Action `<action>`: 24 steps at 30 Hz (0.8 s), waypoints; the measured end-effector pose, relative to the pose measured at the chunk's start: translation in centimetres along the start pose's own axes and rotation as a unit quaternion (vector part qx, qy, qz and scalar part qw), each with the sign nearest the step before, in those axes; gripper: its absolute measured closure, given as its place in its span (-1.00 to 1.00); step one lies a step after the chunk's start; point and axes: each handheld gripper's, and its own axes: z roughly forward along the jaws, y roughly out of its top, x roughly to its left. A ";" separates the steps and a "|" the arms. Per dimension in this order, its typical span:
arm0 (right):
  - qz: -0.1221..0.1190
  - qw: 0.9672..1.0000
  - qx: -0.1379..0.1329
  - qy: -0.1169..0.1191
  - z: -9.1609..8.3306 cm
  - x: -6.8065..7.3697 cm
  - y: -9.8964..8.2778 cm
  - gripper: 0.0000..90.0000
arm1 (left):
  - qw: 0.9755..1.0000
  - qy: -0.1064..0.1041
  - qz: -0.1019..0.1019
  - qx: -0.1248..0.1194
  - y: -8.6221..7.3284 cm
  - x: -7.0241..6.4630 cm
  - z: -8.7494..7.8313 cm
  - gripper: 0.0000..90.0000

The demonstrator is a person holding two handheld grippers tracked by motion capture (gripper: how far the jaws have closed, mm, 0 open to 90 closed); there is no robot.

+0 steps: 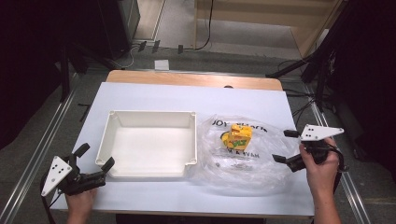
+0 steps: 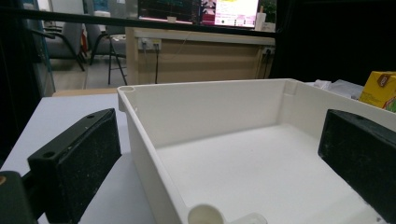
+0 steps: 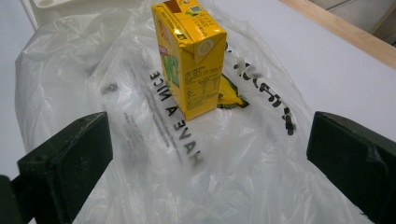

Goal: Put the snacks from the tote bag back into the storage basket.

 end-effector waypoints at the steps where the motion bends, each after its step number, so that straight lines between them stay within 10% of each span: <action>1: -0.001 1.000 0.005 0.000 0.1 0.0 0.2 -0.96 | 1.000 0.000 0.001 0.000 0.0 0.0 0.0 -1.00; 24: -0.061 0.989 0.138 0.005 2.6 -0.6 5.5 -0.52 | 1.000 -0.002 0.006 0.003 0.0 -0.1 0.1 -1.00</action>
